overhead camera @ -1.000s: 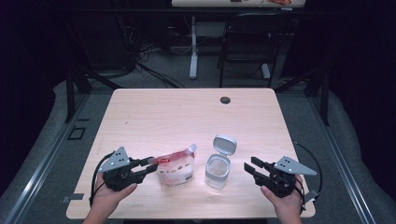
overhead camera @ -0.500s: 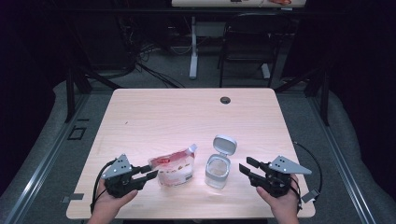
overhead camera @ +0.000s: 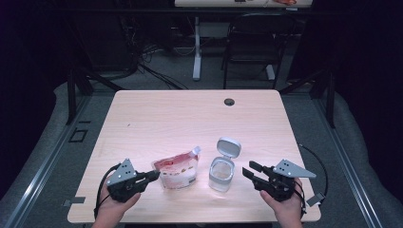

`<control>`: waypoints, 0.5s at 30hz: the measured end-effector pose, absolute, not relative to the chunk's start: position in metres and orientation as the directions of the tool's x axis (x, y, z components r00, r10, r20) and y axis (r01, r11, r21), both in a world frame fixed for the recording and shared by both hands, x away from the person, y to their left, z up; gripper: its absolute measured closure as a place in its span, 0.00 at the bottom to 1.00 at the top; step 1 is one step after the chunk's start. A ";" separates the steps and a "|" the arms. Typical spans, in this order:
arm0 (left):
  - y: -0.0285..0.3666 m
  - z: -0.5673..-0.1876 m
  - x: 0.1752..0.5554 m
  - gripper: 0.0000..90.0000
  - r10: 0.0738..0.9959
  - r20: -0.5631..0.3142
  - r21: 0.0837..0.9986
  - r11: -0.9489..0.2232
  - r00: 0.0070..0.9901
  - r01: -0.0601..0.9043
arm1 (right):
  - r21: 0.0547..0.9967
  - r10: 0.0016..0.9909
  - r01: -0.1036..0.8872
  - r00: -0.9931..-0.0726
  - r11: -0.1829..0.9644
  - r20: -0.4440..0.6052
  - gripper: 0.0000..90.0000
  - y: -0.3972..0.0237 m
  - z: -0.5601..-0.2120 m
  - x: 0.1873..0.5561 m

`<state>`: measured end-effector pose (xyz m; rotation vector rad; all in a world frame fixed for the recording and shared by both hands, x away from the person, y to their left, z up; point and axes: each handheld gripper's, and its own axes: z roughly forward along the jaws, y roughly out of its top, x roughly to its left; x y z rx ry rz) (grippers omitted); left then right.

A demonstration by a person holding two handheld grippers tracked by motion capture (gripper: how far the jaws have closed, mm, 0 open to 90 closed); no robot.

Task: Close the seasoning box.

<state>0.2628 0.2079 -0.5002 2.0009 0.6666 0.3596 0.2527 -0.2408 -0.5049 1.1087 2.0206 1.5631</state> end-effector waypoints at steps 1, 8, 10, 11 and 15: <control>0.207 -0.500 0.263 0.98 0.588 -0.014 0.869 -0.393 0.809 0.301 | 0.928 0.756 0.364 -0.629 0.080 0.182 0.67 -0.241 -0.505 0.253; 0.208 -0.501 0.271 1.00 0.606 0.010 0.878 -0.387 0.796 0.284 | 0.928 0.751 0.364 -0.632 0.074 0.188 0.67 -0.242 -0.506 0.252; 0.209 -0.501 0.272 1.00 0.608 0.011 0.877 -0.387 0.794 0.285 | 0.928 0.752 0.365 -0.631 0.075 0.187 0.67 -0.242 -0.506 0.252; 0.210 -0.502 0.274 1.00 0.612 0.009 0.879 -0.382 0.791 0.285 | 0.928 0.751 0.365 -0.633 0.075 0.188 0.67 -0.241 -0.506 0.252; 0.210 -0.501 0.277 1.00 0.609 0.025 0.877 -0.394 0.793 0.274 | 0.932 0.753 0.354 -0.635 0.084 0.174 0.67 -0.240 -0.503 0.250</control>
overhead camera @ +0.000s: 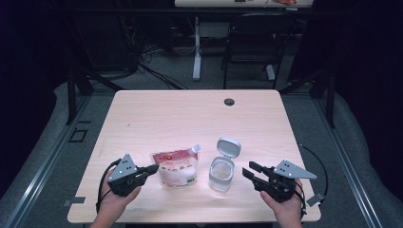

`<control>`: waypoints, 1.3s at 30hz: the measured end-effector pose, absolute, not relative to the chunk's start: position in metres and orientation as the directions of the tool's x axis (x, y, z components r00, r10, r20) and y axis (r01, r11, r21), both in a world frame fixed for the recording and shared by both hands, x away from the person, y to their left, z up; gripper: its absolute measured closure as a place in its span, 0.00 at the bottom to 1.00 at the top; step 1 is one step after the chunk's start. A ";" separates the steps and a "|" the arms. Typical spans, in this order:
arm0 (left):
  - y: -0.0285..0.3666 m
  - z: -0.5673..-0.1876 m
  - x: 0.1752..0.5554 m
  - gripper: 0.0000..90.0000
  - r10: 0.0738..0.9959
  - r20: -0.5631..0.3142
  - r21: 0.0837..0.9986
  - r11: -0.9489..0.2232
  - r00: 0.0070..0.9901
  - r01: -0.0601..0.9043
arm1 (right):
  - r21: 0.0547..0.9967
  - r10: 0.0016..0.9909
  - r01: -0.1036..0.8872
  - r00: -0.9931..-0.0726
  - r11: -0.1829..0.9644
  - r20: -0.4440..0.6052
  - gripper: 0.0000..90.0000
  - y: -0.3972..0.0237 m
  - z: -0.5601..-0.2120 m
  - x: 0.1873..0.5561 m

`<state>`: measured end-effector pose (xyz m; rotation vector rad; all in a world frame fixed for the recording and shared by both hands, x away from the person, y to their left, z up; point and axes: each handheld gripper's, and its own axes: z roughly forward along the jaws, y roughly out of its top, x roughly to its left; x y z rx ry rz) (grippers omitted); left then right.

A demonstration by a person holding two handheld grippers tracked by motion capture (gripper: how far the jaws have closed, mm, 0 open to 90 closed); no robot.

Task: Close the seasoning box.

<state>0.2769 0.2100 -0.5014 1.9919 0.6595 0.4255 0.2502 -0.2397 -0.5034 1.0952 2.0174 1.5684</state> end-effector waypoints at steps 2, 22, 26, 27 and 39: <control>0.210 -0.501 0.278 1.00 0.608 0.026 0.877 -0.395 0.794 0.274 | 0.932 0.751 0.353 -0.636 0.080 0.176 0.67 -0.239 -0.503 0.250; 0.221 -0.507 0.278 0.89 0.632 -0.039 0.892 -0.327 0.774 0.312 | 0.939 0.685 0.306 -0.719 0.158 0.119 0.70 -0.213 -0.483 0.255; 0.222 -0.509 0.277 0.86 0.641 -0.049 0.890 -0.321 0.766 0.325 | 0.938 0.682 0.306 -0.722 0.163 0.116 0.70 -0.211 -0.483 0.256; 0.223 -0.510 0.278 0.86 0.642 -0.052 0.891 -0.316 0.765 0.325 | 0.937 0.681 0.307 -0.724 0.169 0.114 0.70 -0.210 -0.483 0.257; 0.223 -0.517 0.277 0.81 0.645 -0.072 0.881 -0.316 0.761 0.352 | 0.931 0.658 0.307 -0.746 0.200 0.104 0.69 -0.198 -0.474 0.265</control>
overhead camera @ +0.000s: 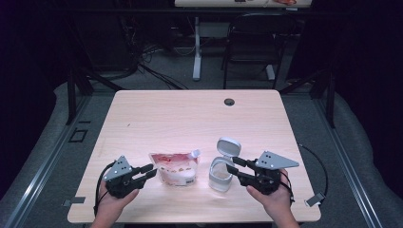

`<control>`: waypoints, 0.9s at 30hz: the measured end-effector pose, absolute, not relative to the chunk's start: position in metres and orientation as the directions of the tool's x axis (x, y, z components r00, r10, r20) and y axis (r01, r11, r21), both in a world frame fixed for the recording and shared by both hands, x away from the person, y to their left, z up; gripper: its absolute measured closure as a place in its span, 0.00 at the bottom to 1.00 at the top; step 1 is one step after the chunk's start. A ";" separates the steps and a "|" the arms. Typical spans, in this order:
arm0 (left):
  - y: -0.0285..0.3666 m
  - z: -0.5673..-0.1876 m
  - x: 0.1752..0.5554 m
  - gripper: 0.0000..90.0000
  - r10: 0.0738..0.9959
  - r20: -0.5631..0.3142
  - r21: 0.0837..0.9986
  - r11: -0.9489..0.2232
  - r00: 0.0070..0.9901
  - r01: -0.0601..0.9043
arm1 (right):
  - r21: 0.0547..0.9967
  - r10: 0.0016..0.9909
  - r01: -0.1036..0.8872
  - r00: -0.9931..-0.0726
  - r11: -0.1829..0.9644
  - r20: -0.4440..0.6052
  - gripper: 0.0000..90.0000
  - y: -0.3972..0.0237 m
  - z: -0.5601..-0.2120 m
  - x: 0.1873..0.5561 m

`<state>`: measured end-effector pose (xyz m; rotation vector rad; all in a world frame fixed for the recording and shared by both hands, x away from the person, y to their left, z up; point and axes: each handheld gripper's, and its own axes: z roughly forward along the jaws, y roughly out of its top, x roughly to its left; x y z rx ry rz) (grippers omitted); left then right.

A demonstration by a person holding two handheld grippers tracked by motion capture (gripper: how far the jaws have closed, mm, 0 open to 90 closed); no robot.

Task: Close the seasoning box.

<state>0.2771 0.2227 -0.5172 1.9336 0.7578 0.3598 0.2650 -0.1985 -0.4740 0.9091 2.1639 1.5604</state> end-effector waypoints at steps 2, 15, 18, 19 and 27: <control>0.222 -0.518 0.277 0.81 0.646 -0.077 0.879 -0.315 0.760 0.357 | 0.930 0.652 0.302 -0.752 0.210 0.097 0.69 -0.195 -0.472 0.267; 0.222 -0.521 0.277 0.79 0.644 -0.078 0.874 -0.324 0.761 0.363 | 0.931 0.623 0.285 -0.777 0.229 0.085 0.66 -0.178 -0.462 0.276; 0.222 -0.522 0.277 0.79 0.641 -0.076 0.872 -0.330 0.764 0.363 | 0.928 0.612 0.290 -0.785 0.233 0.092 0.67 -0.174 -0.461 0.278; 0.221 -0.522 0.277 0.79 0.642 -0.079 0.872 -0.326 0.763 0.364 | 0.928 0.612 0.290 -0.785 0.233 0.092 0.67 -0.174 -0.461 0.278; 0.220 -0.523 0.277 0.80 0.638 -0.078 0.871 -0.331 0.766 0.364 | 0.926 0.592 0.292 -0.800 0.241 0.098 0.70 -0.166 -0.457 0.282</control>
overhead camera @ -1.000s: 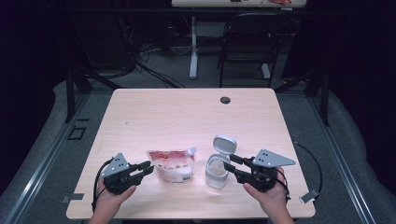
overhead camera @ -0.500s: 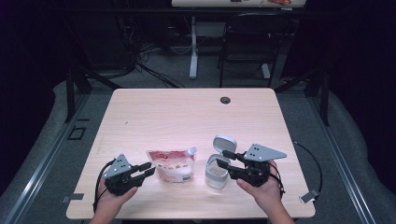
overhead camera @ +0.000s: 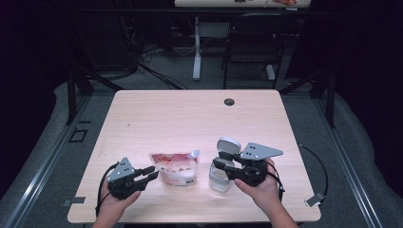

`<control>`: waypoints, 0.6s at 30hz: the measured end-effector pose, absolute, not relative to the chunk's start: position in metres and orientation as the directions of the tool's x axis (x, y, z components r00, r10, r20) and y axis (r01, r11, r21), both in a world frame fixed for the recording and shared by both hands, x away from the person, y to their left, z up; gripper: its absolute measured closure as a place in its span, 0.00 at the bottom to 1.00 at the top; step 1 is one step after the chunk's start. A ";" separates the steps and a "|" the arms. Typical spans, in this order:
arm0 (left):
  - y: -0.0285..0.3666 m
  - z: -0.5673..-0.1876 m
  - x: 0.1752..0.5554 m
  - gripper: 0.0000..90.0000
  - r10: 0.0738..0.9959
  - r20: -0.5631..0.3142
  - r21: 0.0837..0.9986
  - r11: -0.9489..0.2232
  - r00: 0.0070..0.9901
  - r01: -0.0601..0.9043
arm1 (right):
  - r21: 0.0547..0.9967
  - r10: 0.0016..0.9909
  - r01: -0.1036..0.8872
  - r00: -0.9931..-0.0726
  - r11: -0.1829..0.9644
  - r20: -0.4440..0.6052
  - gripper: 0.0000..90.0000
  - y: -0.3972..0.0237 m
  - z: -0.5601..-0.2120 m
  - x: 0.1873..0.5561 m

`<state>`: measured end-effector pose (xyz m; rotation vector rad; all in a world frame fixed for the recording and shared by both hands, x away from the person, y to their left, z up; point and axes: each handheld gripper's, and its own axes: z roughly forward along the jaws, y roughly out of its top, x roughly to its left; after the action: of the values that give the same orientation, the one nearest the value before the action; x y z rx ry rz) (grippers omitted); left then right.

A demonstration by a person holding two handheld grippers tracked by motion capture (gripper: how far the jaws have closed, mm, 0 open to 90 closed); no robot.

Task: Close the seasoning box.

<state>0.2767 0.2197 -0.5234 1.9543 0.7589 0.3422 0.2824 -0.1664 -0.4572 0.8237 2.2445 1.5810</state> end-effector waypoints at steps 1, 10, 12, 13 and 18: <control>0.220 -0.523 0.277 0.81 0.639 -0.077 0.871 -0.330 0.765 0.363 | 0.925 0.590 0.290 -0.802 0.245 0.095 0.70 -0.166 -0.456 0.283; 0.219 -0.524 0.277 0.82 0.635 -0.077 0.867 -0.338 0.768 0.366 | 0.932 0.567 0.264 -0.819 0.248 0.081 0.71 -0.154 -0.445 0.287; 0.218 -0.524 0.277 0.82 0.636 -0.078 0.867 -0.337 0.768 0.367 | 0.932 0.560 0.259 -0.825 0.253 0.077 0.71 -0.152 -0.442 0.287; 0.218 -0.524 0.277 0.83 0.633 -0.076 0.867 -0.339 0.770 0.365 | 0.932 0.559 0.257 -0.826 0.255 0.075 0.71 -0.151 -0.442 0.288; 0.217 -0.525 0.277 0.86 0.627 -0.077 0.869 -0.339 0.775 0.360 | 0.932 0.555 0.252 -0.829 0.261 0.069 0.71 -0.147 -0.439 0.289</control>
<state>0.2774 0.2165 -0.5245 1.9619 0.7443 0.3338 0.2889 -0.1474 -0.4386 0.7469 2.2619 1.5921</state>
